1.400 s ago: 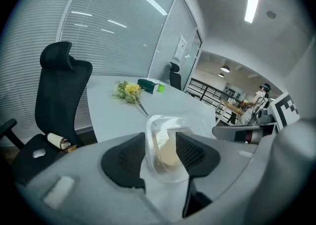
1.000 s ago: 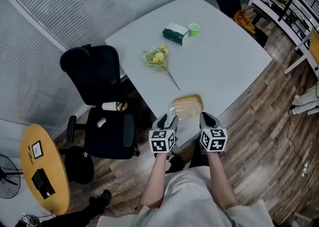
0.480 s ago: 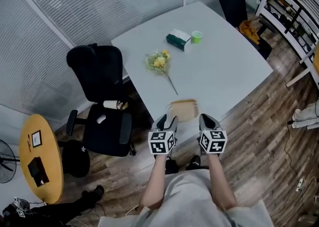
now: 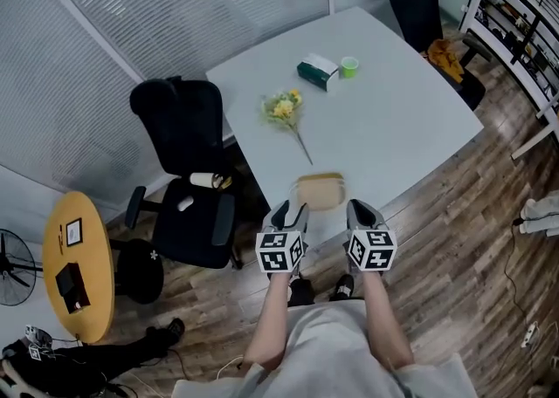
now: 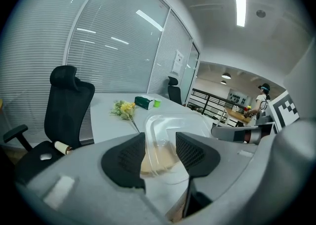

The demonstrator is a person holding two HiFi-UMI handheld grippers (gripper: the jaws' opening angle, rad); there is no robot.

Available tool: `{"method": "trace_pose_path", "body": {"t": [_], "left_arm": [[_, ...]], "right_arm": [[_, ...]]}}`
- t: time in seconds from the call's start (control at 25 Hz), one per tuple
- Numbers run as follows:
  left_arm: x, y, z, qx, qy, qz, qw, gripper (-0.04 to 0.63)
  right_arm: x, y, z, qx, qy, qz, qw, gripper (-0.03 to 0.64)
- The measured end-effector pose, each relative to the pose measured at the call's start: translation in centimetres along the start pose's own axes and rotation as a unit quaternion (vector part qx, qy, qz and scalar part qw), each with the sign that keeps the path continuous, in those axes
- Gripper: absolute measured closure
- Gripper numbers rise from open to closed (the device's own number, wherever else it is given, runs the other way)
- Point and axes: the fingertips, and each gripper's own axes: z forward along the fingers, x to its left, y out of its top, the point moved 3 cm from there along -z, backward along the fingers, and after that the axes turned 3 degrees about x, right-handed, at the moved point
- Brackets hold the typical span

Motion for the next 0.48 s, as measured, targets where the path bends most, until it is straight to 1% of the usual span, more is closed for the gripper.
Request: {"method": "trace_pose_path", "body": {"t": [0.2,0.48], "left_arm": [[-0.7,0.1,-1.4,-0.017,0.012,0.0,0.9998,0.396],[-1.5,-1.3,-2.8,-0.031,0.019,0.0,0.9993,0.396]], "right_arm": [[0.5,-0.1,-1.2,-0.007,0.012,-0.008,1.0,0.601],[0.6,-1.0,-2.6,-0.013,0.026,-0.019,0.999,0.601]]}}
